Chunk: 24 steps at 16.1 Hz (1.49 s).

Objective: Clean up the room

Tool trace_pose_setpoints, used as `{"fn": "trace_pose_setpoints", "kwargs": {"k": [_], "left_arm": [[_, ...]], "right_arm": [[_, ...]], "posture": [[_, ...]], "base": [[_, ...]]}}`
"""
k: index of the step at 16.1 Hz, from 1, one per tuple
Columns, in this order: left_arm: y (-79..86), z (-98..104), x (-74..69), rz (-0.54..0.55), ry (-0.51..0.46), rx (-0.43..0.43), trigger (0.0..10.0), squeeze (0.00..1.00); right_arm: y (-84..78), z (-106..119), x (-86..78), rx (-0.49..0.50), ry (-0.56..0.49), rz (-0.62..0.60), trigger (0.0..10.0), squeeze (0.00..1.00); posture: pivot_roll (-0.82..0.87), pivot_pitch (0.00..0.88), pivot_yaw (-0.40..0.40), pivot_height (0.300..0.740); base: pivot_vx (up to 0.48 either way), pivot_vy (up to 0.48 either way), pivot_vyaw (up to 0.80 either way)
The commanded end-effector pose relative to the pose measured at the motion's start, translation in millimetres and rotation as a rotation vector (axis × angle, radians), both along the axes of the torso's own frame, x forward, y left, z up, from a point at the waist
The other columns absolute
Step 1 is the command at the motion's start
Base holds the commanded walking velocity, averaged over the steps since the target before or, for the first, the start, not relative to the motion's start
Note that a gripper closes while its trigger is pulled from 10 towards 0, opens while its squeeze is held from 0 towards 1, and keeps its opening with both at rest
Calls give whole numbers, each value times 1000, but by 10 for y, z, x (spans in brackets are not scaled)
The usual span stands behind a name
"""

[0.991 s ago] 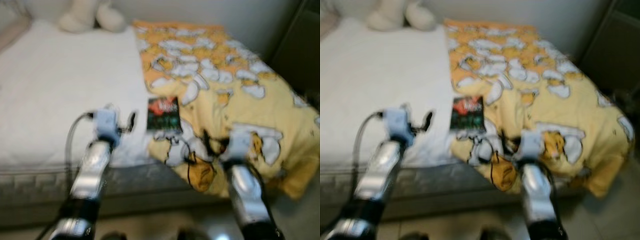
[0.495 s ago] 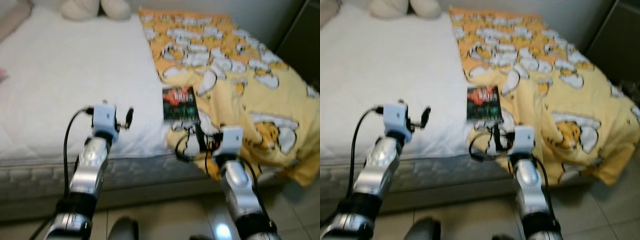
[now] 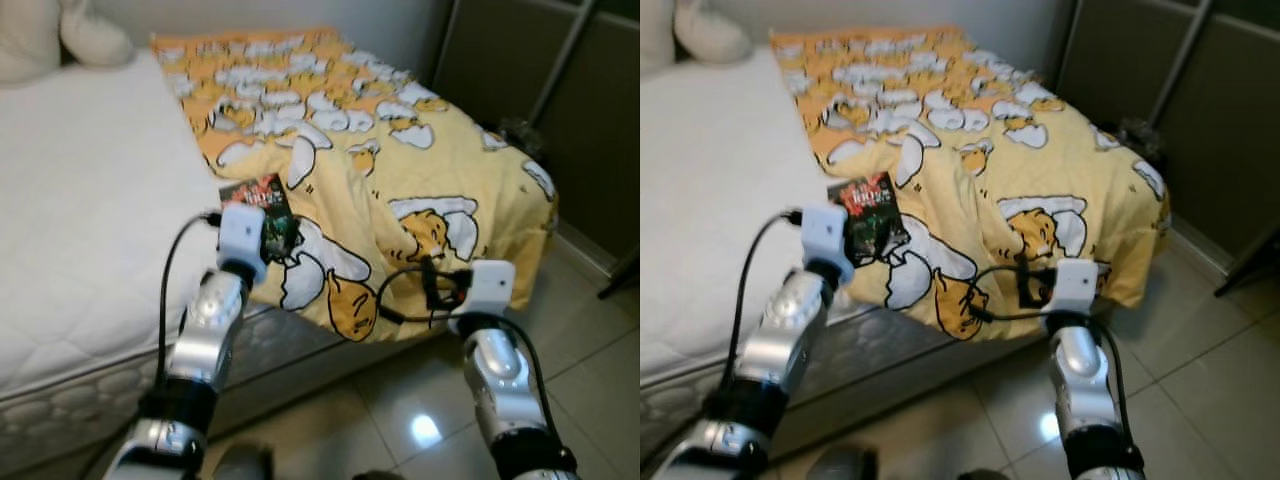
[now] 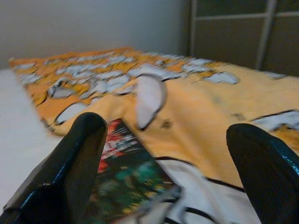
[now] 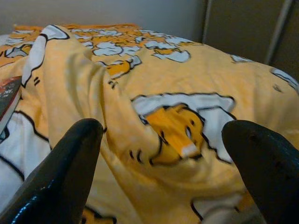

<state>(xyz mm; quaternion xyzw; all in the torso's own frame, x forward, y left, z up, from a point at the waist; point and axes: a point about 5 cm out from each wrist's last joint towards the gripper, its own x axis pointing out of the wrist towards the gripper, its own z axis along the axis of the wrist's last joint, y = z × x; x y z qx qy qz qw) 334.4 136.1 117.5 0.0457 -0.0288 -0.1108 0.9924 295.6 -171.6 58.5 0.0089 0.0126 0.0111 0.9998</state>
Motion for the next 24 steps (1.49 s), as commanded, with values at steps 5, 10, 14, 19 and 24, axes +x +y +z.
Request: {"fn": "trace_pose_setpoints", "kwargs": {"k": [5, 10, 14, 19, 24], "left_arm": [[154, -71, 35, 90, 59, -32, 10000, 0], [220, -33, 107, 153, 63, -6, 10000, 0], [166, 64, 238, 191, 68, -31, 10000, 0], [45, 18, 223, 152, 75, -30, 10000, 0], [-2, -36, 157, 108, 72, -26, 10000, 0]], "right_arm": [[126, 18, 21, 0, -14, 48, 10000, 0], [124, 58, 29, 7, -22, 42, 10000, 0], [131, 72, -22, -5, -25, 67, 10000, 0], [57, 114, -41, -15, -28, 48, 10000, 0], [96, 162, -29, 24, -45, 55, 10000, 0]], "posture": [[5, 0, -45, 677], [5, 0, -64, 685], [-30, 3, -75, 685], [-44, 8, -78, 689], [-31, 0, -72, 732]], "base": [[224, 317, 0], [0, 362, 280], [0, 0, 162], [0, 0, 109], [0, 0, 0]]}}
